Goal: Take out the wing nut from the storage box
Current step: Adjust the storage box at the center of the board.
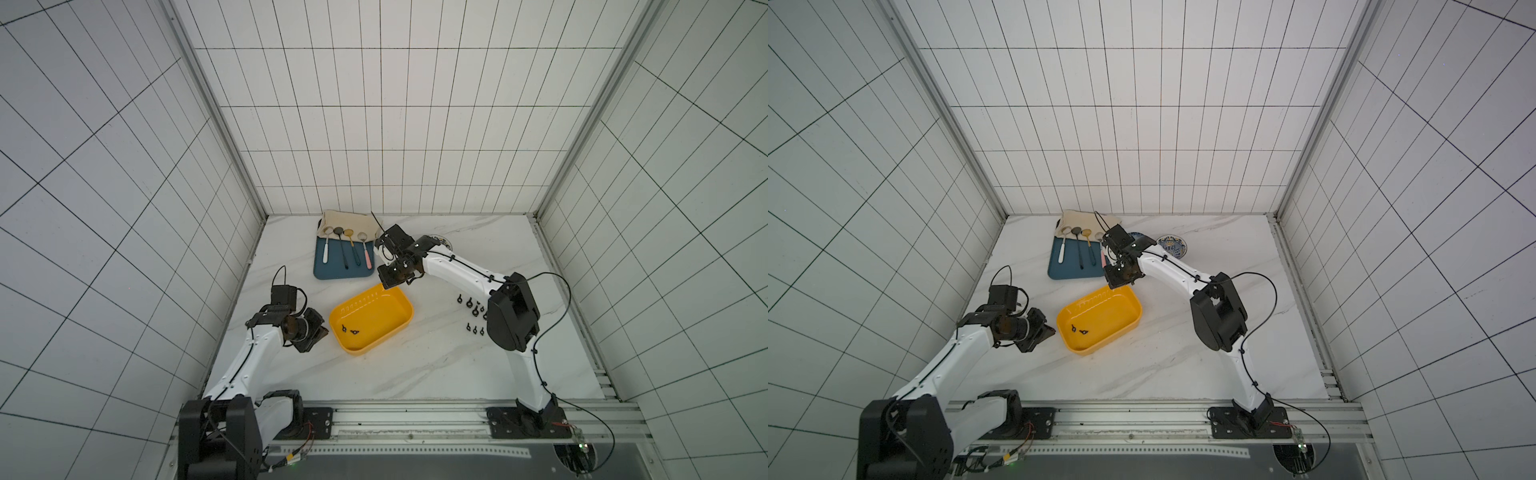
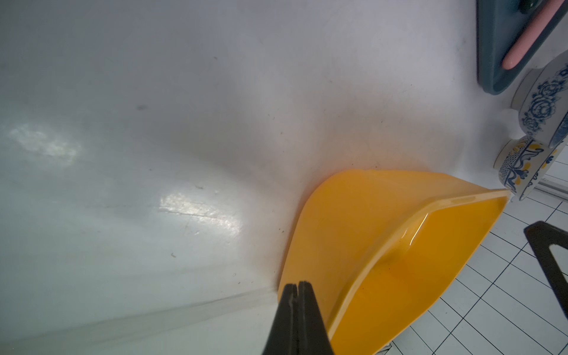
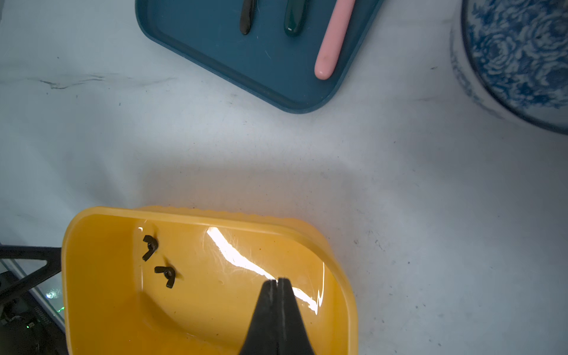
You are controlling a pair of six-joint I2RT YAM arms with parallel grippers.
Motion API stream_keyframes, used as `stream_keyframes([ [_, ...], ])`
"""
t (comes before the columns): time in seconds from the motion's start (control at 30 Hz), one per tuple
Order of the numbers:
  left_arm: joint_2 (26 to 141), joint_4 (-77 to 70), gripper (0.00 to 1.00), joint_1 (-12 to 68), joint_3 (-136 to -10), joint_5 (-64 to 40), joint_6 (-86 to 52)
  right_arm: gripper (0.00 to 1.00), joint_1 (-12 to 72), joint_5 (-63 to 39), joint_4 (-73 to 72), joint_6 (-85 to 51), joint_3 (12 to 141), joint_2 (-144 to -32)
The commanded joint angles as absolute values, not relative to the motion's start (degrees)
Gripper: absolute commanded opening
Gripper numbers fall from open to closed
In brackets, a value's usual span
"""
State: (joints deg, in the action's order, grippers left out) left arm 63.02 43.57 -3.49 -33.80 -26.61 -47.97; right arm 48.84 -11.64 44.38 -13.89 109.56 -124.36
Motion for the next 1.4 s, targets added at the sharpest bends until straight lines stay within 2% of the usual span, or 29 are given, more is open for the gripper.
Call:
stream_keyframes([
  [0.0, 63.2, 42.8, 0.00, -3.8, -33.3, -26.6, -47.1, 0.00, 48.2, -11.9, 46.3, -13.2, 113.8, -126.4],
  [0.37, 64.5, 41.3, 0.00, -3.7, -31.5, -27.2, -46.6, 0.00, 47.9, -13.0, 45.3, -13.7, 116.6, -128.6],
  [0.83, 68.3, 37.3, 0.00, -3.6, -30.2, -28.5, -46.8, 0.00, 46.9, -10.1, 54.2, -12.6, 130.4, -139.6],
  [1.37, 74.7, 31.9, 0.00, 1.1, -33.9, -28.1, -49.5, 0.00, 46.2, -8.7, 52.5, -11.7, 114.3, -128.8],
])
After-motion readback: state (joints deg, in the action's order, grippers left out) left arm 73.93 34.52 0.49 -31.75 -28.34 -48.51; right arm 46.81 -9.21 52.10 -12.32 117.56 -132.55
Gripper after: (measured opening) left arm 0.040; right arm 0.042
